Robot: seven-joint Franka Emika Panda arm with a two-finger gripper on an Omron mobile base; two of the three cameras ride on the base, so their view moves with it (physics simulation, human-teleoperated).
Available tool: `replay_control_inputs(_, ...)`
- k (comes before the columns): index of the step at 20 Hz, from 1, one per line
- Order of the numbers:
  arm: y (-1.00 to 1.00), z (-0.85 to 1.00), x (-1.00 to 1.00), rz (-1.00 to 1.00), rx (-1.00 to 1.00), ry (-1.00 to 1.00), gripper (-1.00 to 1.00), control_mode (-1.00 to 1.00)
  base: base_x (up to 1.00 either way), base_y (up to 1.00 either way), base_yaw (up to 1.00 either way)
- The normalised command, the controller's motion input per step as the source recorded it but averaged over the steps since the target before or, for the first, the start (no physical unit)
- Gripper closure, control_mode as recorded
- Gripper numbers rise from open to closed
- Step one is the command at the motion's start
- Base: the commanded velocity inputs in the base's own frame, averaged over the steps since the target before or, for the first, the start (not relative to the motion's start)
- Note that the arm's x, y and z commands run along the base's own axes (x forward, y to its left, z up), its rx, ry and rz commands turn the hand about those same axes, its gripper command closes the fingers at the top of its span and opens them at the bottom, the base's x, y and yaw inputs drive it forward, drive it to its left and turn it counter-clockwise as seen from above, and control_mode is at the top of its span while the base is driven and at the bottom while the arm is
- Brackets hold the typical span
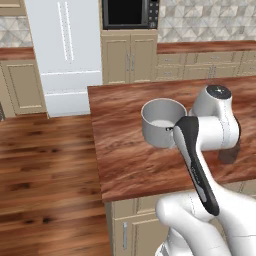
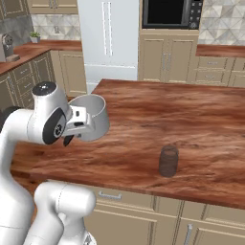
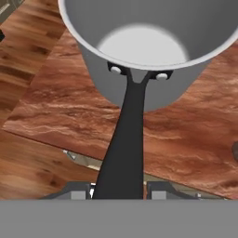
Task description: Pick the saucepan and jar and place them in the sink. Then turn on the water.
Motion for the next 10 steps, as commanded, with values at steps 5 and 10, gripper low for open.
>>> replay_control_inputs(5, 0.0, 0.0, 0.0, 0.0, 0.0, 0.0, 1.0, 1.0, -0.3, 0.05, 0.05)
replay_control_inputs(10, 0.0, 0.0, 0.0, 0.0, 0.0, 0.0, 1.0, 1.0, -1.0, 0.07, 0.33)
